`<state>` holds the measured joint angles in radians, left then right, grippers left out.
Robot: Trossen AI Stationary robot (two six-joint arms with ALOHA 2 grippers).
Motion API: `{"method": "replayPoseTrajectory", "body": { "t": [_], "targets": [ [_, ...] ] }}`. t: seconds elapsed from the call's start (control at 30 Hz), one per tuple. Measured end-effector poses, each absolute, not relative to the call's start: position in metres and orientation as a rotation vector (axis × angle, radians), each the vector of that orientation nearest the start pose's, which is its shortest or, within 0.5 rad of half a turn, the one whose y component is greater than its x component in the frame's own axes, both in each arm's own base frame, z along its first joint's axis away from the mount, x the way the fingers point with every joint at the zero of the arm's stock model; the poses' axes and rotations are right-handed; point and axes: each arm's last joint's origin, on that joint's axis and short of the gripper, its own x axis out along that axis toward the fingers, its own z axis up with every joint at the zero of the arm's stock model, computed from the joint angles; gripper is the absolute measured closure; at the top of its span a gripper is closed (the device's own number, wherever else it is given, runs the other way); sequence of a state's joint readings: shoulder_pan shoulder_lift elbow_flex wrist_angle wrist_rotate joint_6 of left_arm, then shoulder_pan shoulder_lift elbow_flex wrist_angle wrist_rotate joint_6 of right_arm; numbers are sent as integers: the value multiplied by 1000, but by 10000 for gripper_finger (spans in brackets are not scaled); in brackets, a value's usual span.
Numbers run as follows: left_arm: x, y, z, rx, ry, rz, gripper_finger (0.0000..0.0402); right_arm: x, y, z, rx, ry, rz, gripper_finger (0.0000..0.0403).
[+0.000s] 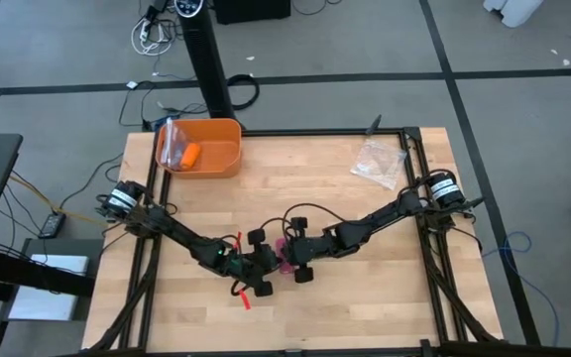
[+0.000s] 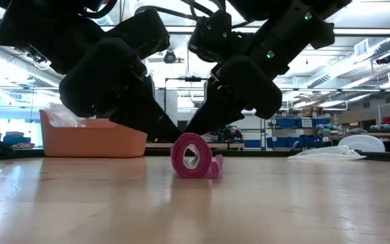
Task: Roll bandage
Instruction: Roll the pink bandage, then open the transparent zip bag
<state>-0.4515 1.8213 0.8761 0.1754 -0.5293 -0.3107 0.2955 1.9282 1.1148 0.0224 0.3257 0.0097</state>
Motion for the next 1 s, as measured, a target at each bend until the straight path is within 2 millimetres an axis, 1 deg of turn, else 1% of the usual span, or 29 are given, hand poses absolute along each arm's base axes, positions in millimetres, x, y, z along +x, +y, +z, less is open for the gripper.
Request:
{"method": "replayPoseTrajectory", "body": {
  "t": [0.23,0.57,0.73,0.9,1.0],
  "targets": [
    [315,-136,130,77,665,182,394,367,109,141,-196,830,-84,402],
    [321,-139,138,-8,571,192,394,349,117,126,-170,890,-127,402],
    [324,-136,140,-28,542,201,394,341,120,118,-155,966,-124,402],
    [329,-135,142,-65,483,204,394,339,122,117,-109,985,-138,403],
    [329,-135,141,-58,481,210,394,337,123,120,-108,980,-144,401]
  ]
}}
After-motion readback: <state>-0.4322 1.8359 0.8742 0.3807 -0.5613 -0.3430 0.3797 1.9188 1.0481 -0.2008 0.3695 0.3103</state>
